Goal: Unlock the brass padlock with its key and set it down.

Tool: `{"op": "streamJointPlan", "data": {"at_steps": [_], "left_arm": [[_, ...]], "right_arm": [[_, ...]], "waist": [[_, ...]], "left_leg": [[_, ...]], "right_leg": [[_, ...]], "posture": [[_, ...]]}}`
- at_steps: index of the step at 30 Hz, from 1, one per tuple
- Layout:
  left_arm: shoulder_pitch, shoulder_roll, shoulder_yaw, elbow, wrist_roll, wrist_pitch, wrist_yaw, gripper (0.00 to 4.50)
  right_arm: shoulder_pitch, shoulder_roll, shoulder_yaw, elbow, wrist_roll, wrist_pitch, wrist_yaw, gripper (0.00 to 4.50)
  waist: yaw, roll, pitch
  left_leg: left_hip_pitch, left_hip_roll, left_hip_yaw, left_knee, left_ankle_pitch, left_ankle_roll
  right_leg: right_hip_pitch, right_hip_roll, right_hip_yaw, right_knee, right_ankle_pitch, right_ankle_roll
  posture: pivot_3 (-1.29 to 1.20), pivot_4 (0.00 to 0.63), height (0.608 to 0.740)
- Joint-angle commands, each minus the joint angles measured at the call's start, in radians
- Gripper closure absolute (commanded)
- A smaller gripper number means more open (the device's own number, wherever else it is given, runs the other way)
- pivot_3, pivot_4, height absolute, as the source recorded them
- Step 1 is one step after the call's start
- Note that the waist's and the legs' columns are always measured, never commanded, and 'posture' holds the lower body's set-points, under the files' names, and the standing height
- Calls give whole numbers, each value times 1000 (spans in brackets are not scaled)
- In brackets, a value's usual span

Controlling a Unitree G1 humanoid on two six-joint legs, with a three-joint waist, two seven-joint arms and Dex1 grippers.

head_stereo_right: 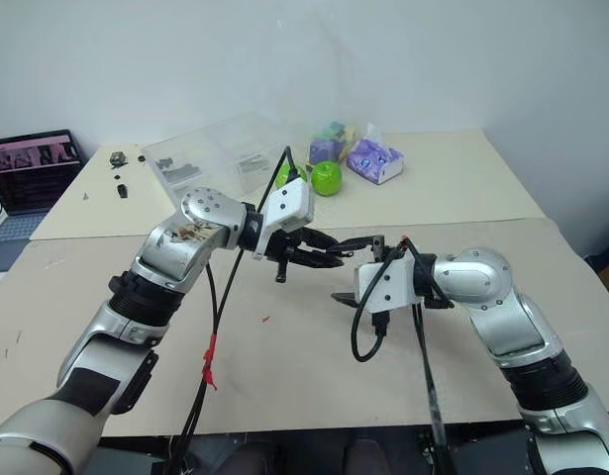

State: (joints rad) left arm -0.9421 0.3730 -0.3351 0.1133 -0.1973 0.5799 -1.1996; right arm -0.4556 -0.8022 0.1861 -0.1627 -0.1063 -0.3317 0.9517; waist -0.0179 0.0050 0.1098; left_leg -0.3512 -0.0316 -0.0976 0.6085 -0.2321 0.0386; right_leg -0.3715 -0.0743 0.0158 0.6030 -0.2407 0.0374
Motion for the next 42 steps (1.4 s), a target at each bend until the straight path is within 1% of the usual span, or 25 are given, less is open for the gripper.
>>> {"op": "streamJointPlan", "data": {"at_steps": [1, 4, 6, 14, 19, 23, 28, 35, 42], "left_arm": [[-30, 1, 40, -50, -56, 44, -9, 3700], [-26, 9, 61, -38, -112, 125, -34, 3700], [-23, 19, 64, -26, -130, 155, -44, 3700], [-31, 16, 56, 12, -145, 175, -34, 3700], [-29, 21, 47, 19, -141, 169, -48, 3700], [-31, 22, 44, 32, -134, 157, -53, 3700], [-32, 13, 37, 30, -134, 154, -58, 3700], [-11, 14, 15, -16, -134, 154, -61, 3700], [-45, 15, -12, 17, -108, 100, -76, 3700]], "right_arm": [[0, -20, -59, 95, -68, -149, -99, 559], [0, -25, -95, 142, -85, -252, -169, 559], [-3, -29, -103, 151, -86, -287, -192, 559], [0, -23, -91, 136, -83, -329, -219, 559], [47, -32, -95, 106, -73, -359, -219, 559], [74, -37, -98, 64, -54, -354, -208, 559], [66, -32, -90, 21, -42, -322, -195, 559], [25, -32, -82, 27, -36, -311, -180, 559], [26, -14, -62, 31, -52, -318, -185, 559]], "waist": [[0, 0, 0], [0, 0, 0], [1, 0, 0], [-1, 0, 0], [1, 0, 0], [2, 0, 0], [-1, 0, 0], [0, 0, 0], [1, 0, 0]], "left_leg": [[0, 0, 0, 0, 0, 0], [0, 0, 0, 0, 0, -1], [0, 0, 0, 0, 0, -1], [0, 0, 0, 0, 0, -1], [0, 0, 0, 0, 0, -1], [0, -1, 0, 0, 0, -1], [0, -1, 0, 0, 0, -1], [0, -1, 0, 0, 0, -1], [0, -1, 0, 0, 0, -1]], "right_leg": [[0, 0, 0, 0, 0, 0], [0, 0, 0, 0, 0, 0], [0, 0, 0, 0, 0, 0], [0, 0, 1, 0, 0, 0], [0, 0, 1, 0, 0, 0], [0, -1, 1, -1, 0, 0], [0, -1, 1, 0, 0, 0], [1, -1, 1, -1, 0, 0], [1, -1, 1, -1, 0, 0]], "posture": [[0, 150, 740], [0, 150, 740], [0, 150, 740], [0, 150, 740], [0, 150, 740], [0, 150, 740], [0, 150, 740], [0, 150, 740], [0, 150, 740]]}}
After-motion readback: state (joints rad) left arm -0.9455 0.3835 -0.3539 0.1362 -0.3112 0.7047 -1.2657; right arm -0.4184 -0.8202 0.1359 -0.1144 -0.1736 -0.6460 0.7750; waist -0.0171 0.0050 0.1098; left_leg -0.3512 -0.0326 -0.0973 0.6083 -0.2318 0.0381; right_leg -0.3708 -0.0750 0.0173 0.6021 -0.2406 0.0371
